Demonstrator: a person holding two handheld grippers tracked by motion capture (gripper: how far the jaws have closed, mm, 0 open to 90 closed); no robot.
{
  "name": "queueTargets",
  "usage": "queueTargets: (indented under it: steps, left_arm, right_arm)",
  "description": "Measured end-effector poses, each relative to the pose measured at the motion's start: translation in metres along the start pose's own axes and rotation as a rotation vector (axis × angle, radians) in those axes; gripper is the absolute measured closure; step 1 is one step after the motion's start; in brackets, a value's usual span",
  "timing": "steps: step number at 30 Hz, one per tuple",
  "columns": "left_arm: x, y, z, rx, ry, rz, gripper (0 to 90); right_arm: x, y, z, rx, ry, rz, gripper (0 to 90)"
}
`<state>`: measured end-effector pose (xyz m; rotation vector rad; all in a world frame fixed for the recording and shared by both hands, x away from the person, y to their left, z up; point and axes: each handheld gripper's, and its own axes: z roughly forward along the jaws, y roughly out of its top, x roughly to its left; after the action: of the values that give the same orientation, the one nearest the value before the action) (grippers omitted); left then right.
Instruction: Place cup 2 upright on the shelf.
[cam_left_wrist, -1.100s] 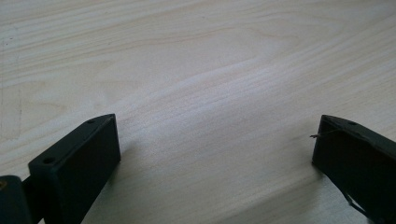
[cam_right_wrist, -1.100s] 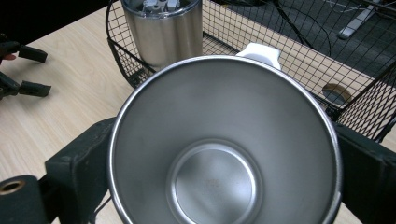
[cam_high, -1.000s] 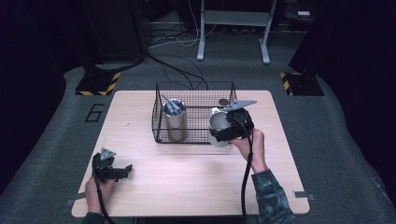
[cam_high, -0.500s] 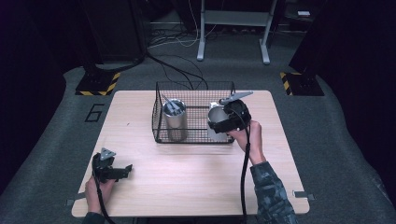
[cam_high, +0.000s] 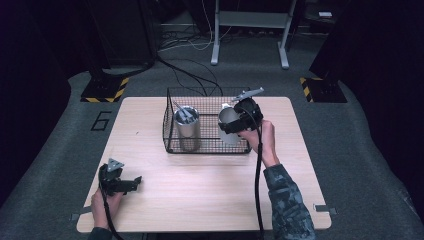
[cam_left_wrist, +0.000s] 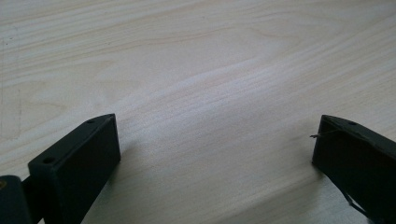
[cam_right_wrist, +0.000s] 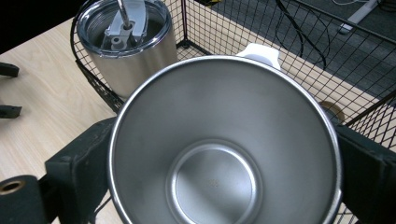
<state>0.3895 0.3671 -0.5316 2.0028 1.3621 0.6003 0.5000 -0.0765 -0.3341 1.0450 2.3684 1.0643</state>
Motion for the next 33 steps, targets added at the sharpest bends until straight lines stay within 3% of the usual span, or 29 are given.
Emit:
queueTargets:
  steps: [23, 33]
  left_arm:
    - [0.0, 0.0, -0.001, 0.013, -0.006, -0.002, 0.7]
    - [0.0, 0.0, -0.001, 0.009, -0.005, 0.003, 0.7]
  right_arm:
    - [-0.011, 0.023, 0.035, 0.031, -0.034, -0.02, 5.5]
    - [-0.02, 0.021, 0.054, 0.052, -0.044, 0.029, 5.5]
